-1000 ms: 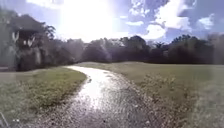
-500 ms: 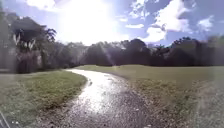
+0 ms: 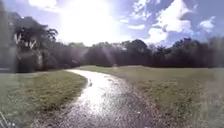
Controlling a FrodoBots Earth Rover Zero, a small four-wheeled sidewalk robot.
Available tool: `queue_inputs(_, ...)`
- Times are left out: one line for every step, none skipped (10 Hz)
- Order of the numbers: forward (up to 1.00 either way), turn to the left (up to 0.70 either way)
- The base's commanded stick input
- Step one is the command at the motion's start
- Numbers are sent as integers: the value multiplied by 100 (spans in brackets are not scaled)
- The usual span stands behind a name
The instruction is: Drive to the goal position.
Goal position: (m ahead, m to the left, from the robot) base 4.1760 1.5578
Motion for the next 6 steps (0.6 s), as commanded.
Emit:
queue_inputs(70, 0)
queue_inputs(70, 0)
queue_inputs(70, 0)
queue_inputs(70, 0)
queue_inputs(70, 0)
queue_inputs(70, 0)
